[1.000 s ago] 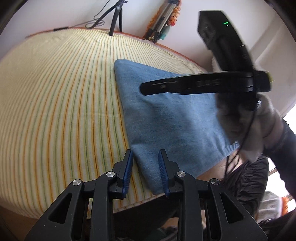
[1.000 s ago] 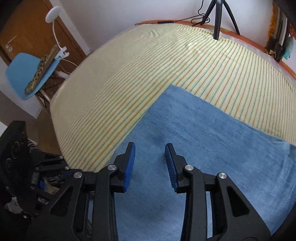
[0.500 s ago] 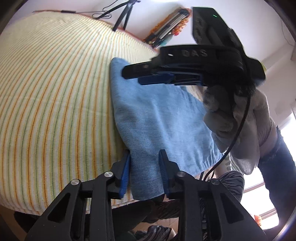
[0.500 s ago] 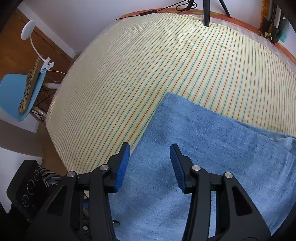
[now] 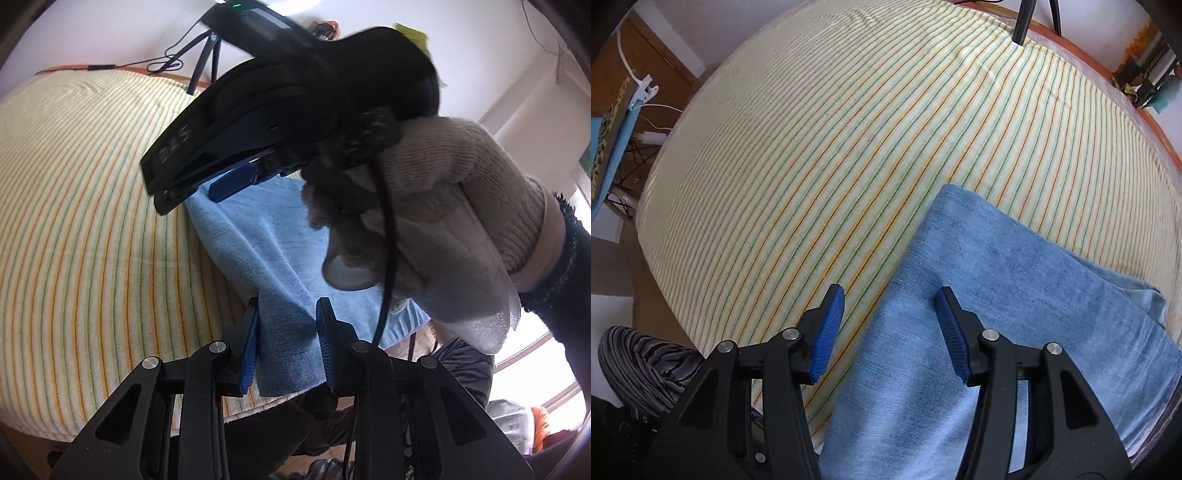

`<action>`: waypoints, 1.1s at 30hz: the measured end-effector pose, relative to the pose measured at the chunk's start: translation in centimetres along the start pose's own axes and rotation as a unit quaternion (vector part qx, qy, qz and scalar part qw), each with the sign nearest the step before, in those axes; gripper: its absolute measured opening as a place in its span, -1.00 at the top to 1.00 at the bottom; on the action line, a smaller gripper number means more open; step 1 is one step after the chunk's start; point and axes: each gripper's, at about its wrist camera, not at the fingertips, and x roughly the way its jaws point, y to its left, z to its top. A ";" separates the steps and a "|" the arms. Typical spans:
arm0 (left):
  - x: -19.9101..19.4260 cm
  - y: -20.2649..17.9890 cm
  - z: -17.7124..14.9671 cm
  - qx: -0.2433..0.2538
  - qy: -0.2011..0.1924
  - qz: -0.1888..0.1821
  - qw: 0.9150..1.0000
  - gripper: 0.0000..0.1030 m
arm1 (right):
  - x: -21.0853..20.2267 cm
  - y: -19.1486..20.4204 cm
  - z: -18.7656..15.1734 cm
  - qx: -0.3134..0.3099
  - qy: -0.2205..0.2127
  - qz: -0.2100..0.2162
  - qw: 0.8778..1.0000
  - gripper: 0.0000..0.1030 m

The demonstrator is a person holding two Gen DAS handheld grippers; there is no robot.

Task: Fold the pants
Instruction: 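Close the left tool on the jeans corner while the right tool pinches the edge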

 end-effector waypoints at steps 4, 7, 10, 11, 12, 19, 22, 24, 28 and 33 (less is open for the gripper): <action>0.3 -0.8 0.1 0.004 0.001 0.010 1.000 0.49 | 1.1 0.6 0.3 -0.012 0.015 -0.016 1.000 -0.05; 0.4 -1.4 0.2 0.009 0.000 0.012 1.000 0.49 | 1.2 1.1 0.3 -0.021 0.017 -0.027 0.999 -0.02; 0.3 -1.7 0.1 0.013 0.001 0.014 1.000 0.49 | 1.3 1.4 0.3 -0.035 0.018 -0.043 0.998 0.19; 0.4 -1.8 0.1 0.014 0.001 0.015 1.000 0.49 | 1.3 1.6 0.2 -0.039 0.018 -0.044 0.998 0.22; 0.5 -2.1 0.2 0.015 0.002 0.016 1.000 0.49 | 1.2 1.8 0.1 -0.040 0.017 -0.042 0.998 0.27; 1.0 -2.9 0.1 0.023 0.006 0.035 0.999 0.43 | 0.3 0.2 -0.9 -0.035 0.003 -0.013 0.999 0.76; 1.4 -2.8 0.0 0.017 0.013 0.045 0.999 -0.04 | -0.4 -1.6 -1.6 -0.028 -0.011 0.003 1.000 0.82; 1.9 -2.4 -0.2 0.000 0.018 0.050 0.999 -0.06 | -1.0 -2.5 -2.0 -0.012 -0.024 0.022 0.999 0.85; 2.6 -1.0 -0.5 -0.043 0.031 0.029 0.998 -0.06 | -2.5 -4.7 -2.9 0.010 -0.055 0.056 0.997 0.89; 2.6 -1.9 -0.5 -0.036 0.016 0.001 0.999 0.39 | -5.5 -7.5 -4.5 0.044 -0.100 0.097 0.989 0.89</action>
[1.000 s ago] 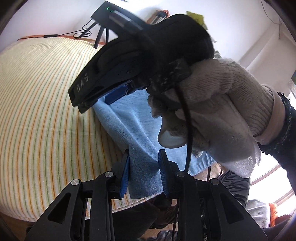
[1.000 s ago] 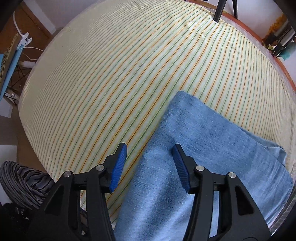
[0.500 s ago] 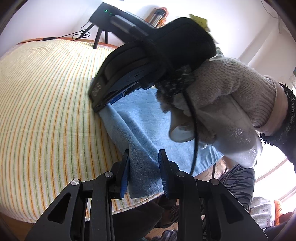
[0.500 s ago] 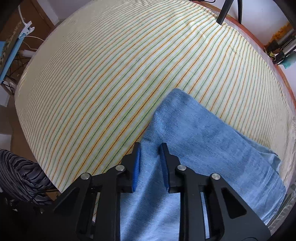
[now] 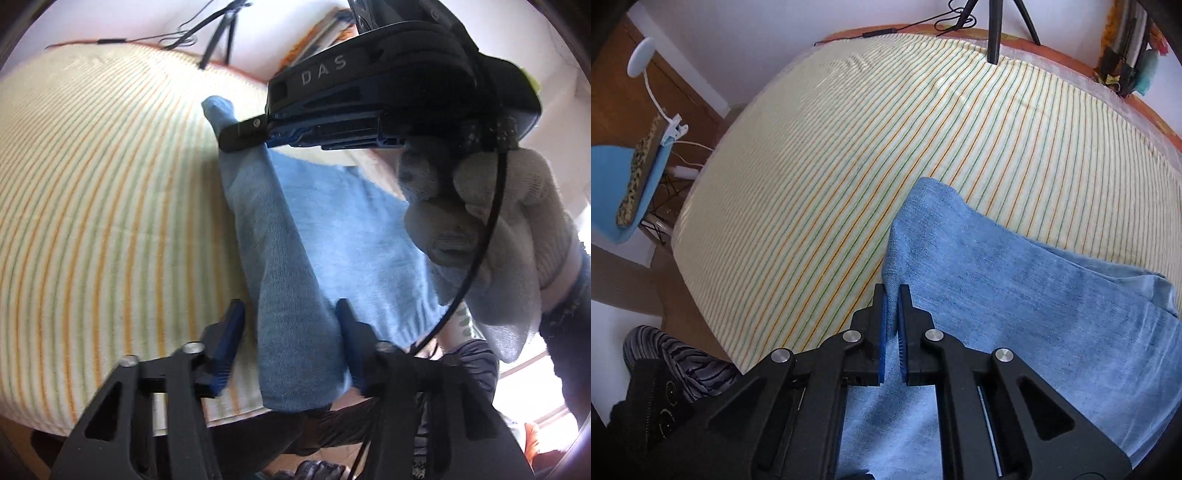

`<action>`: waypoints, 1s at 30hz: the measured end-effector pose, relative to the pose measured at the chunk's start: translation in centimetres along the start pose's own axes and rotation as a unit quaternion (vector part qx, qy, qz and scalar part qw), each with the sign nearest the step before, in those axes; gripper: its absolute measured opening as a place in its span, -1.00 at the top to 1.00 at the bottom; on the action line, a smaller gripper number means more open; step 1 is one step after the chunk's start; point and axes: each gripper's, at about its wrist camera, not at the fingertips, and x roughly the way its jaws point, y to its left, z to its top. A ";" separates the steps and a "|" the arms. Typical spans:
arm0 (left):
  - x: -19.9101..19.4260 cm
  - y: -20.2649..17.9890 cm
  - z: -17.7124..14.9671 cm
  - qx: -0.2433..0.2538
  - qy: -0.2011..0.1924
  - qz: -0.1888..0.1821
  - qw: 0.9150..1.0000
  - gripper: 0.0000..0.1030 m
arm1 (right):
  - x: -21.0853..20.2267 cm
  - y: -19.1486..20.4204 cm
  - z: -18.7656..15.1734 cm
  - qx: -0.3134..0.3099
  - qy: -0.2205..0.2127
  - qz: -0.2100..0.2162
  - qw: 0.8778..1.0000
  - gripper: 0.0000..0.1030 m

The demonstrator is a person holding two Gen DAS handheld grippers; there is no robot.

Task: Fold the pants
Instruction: 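Close the left tool on the jeans corner while the right tool pinches the edge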

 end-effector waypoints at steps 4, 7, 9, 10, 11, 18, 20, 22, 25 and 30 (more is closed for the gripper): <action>-0.6 -2.2 0.6 0.025 -0.029 -0.013 0.999 0.60 | -2.6 -0.1 -0.5 0.028 -0.041 0.021 0.999 0.89; -0.7 -3.8 1.5 0.044 -0.040 -0.030 0.998 0.64 | -5.1 -1.8 -1.1 0.055 -0.076 0.042 0.995 0.90; -0.6 -5.2 2.3 0.066 -0.046 -0.043 0.996 0.65 | -6.7 -3.6 -1.4 0.067 -0.096 0.051 0.992 0.90; -0.5 -5.8 2.5 0.076 -0.049 -0.048 0.995 0.65 | -7.7 -4.0 -1.5 0.074 -0.106 0.055 0.990 0.90; -0.4 -6.6 2.7 0.085 -0.051 -0.054 0.994 0.66 | -8.5 -4.8 -1.8 0.081 -0.116 0.057 0.988 0.90; 3.0 -11.7 4.7 0.133 -0.042 -0.105 0.985 0.67 | -14.6 -11.2 -4.2 0.125 -0.166 0.042 0.977 0.90; 4.5 -13.4 5.0 0.146 -0.034 -0.121 0.981 0.67 | -16.1 -13.0 -5.2 0.136 -0.177 0.035 0.974 0.90; 6.1 -14.5 4.9 0.156 -0.023 -0.135 0.978 0.67 | -17.2 -15.0 -6.4 0.149 -0.183 0.026 0.971 0.90; 9.1 -15.5 5.0 0.155 0.005 -0.154 0.976 0.67 | -17.9 -18.7 -8.7 0.183 -0.182 0.032 0.966 0.90; 13.4 -16.2 4.6 0.168 0.041 -0.155 0.973 0.68 | -16.3 -23.1 -11.7 0.216 -0.165 0.060 0.960 0.83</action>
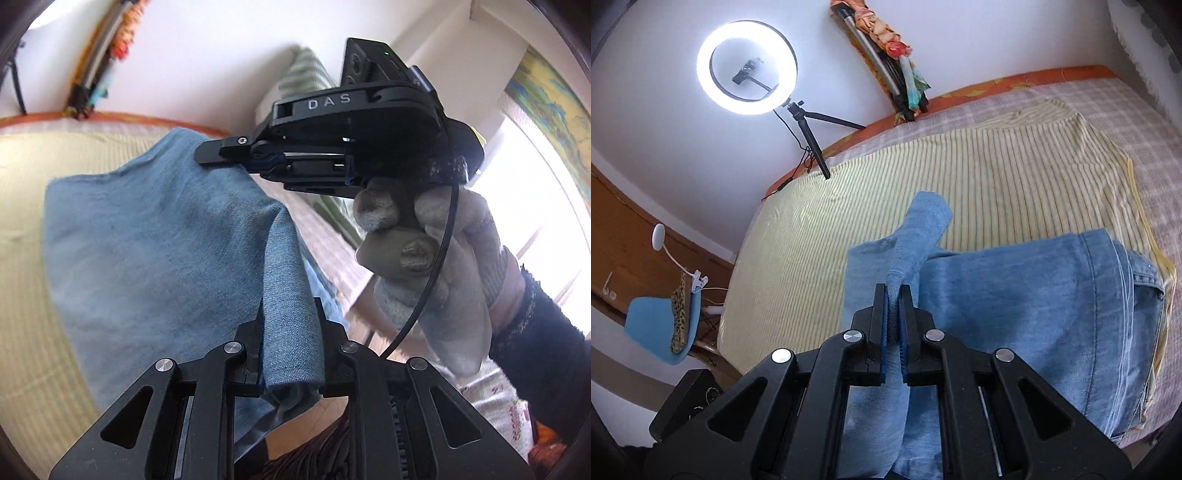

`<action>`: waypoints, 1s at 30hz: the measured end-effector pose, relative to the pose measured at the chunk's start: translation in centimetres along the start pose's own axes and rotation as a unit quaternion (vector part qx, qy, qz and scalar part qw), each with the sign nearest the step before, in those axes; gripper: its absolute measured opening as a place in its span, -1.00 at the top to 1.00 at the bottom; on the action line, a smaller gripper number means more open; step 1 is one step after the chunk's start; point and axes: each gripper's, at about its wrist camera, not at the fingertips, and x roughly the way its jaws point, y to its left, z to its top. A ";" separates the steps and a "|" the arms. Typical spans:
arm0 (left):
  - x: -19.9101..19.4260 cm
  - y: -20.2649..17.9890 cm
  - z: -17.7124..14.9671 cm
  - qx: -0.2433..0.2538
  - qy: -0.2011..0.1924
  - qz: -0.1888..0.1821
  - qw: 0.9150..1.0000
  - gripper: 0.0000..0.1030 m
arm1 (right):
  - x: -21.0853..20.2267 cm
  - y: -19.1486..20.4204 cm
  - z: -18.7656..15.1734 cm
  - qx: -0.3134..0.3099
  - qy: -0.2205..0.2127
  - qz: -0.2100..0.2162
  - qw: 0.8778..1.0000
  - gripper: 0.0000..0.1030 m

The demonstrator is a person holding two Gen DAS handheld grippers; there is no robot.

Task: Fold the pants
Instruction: 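Close the left tool on the jeans corner while the right tool pinches the edge, then lift the folded jeans with both tools and fold them over once more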

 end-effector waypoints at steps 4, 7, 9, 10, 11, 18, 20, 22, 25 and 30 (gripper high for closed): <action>1.5 0.7 -0.1 -0.001 0.013 0.010 1.000 0.69 | 1.8 -2.3 0.1 0.003 0.029 -0.009 1.000 0.57; 2.0 0.6 0.1 0.007 0.019 0.019 1.000 0.69 | 2.7 -4.1 0.8 0.032 0.040 0.005 0.999 0.19; 1.9 -0.2 -0.2 0.020 0.021 0.028 0.999 0.69 | 2.9 -5.0 1.5 0.044 0.032 0.016 0.998 0.19; 1.9 -1.0 -0.4 0.022 0.022 0.030 0.999 0.69 | 3.1 -5.2 1.7 0.041 0.030 0.012 0.999 0.19; 2.0 -1.1 -0.3 0.024 0.024 0.031 0.999 0.69 | 3.4 -5.1 1.9 0.035 0.035 0.004 0.999 0.19; 3.1 -2.8 0.8 0.037 0.022 0.020 0.999 0.69 | 1.2 -3.5 2.2 -0.039 0.003 -0.054 0.998 0.87; 3.5 -3.7 1.6 0.047 0.019 0.010 0.999 0.69 | -0.7 -3.6 2.4 -0.051 -0.014 -0.069 0.996 0.88; 4.1 -4.9 2.2 0.061 0.018 0.000 0.998 0.69 | -2.5 -3.9 2.5 -0.062 -0.025 -0.089 0.994 0.88; 5.9 -6.3 3.1 0.079 0.020 -0.013 0.997 0.69 | -4.9 -5.5 2.7 -0.060 -0.035 -0.117 0.991 0.89; 9.9 -7.0 3.4 0.086 0.044 -0.021 0.995 0.69 | -6.1 -8.9 2.4 -0.052 -0.036 -0.144 0.987 0.89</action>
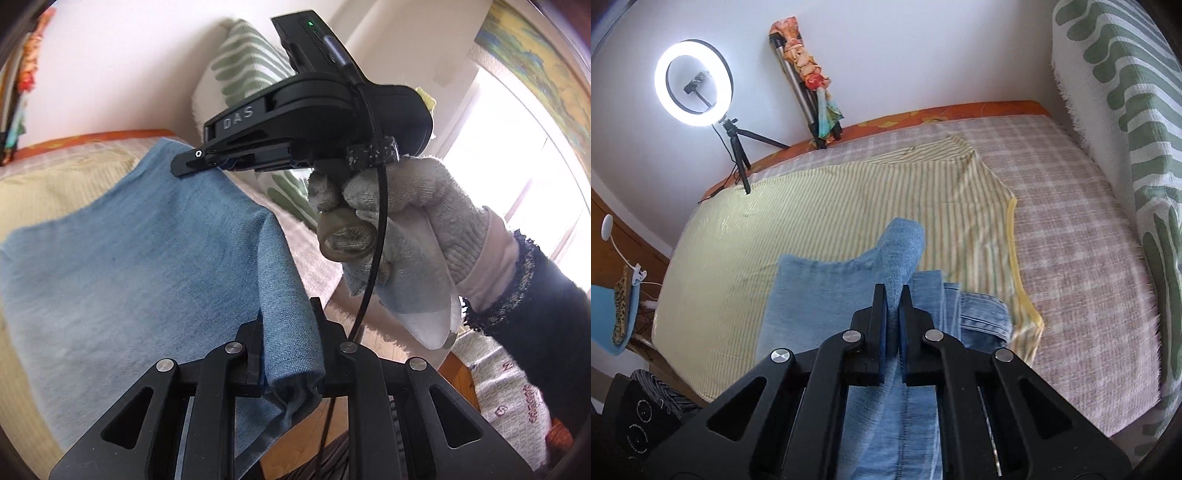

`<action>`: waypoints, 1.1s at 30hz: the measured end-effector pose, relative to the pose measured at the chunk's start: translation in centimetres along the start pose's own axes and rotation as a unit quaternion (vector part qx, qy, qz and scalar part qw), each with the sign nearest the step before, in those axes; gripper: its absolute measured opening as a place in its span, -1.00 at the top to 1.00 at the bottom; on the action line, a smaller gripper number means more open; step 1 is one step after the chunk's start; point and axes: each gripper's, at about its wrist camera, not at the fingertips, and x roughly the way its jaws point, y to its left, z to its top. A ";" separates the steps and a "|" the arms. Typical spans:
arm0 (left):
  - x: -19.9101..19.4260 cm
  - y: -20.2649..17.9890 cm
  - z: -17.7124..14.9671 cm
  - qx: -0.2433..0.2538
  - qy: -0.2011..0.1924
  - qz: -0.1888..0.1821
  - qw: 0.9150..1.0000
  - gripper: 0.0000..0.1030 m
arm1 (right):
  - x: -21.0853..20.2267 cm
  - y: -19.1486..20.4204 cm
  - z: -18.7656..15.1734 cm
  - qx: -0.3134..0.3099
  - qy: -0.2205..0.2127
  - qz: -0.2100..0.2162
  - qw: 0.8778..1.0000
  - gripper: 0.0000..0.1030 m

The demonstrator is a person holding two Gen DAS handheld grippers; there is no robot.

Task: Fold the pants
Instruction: 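Lift the folded jeans with both tools and fold them over once more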

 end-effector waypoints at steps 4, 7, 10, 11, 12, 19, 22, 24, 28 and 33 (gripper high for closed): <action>2.2 0.2 -0.2 0.001 0.017 0.004 1.000 0.69 | 1.3 -2.1 -0.8 0.015 0.005 -0.005 1.000 0.89; 3.3 0.3 0.0 0.000 0.023 0.004 1.000 0.69 | 2.1 -3.2 -1.2 0.015 0.008 -0.008 1.000 0.89; 3.3 -0.3 -0.6 -0.001 0.032 0.007 0.999 0.69 | 2.9 -3.9 -1.6 0.016 0.013 -0.008 1.000 0.89; 3.4 -0.5 -0.8 -0.001 0.034 0.008 0.999 0.69 | 3.2 -4.1 -1.7 0.017 0.016 -0.009 1.000 0.89; 3.5 -0.9 -0.7 0.001 0.036 0.008 0.999 0.66 | 3.5 -4.3 -1.8 0.018 0.018 -0.009 1.000 0.90; 2.4 -2.4 -2.7 0.011 0.085 -0.016 0.996 0.35 | 4.9 -4.9 -2.5 0.009 0.020 -0.019 1.000 0.89; -0.2 -1.8 -3.7 -0.003 0.097 -0.025 0.995 0.34 | 5.2 -5.2 -2.7 0.012 0.020 -0.020 1.000 0.89; -2.6 -0.9 -4.1 0.000 0.092 -0.012 0.996 0.34 | 5.2 -5.4 -2.7 0.010 0.020 -0.021 1.000 0.89; -7.9 1.4 -4.6 0.007 0.065 0.038 0.997 0.34 | 3.8 -6.2 -2.7 0.026 0.011 -0.033 0.999 0.61; -11.4 5.7 -5.6 0.005 0.060 0.111 0.992 0.34 | 0.3 -6.6 -4.3 0.041 -0.001 -0.029 0.999 0.52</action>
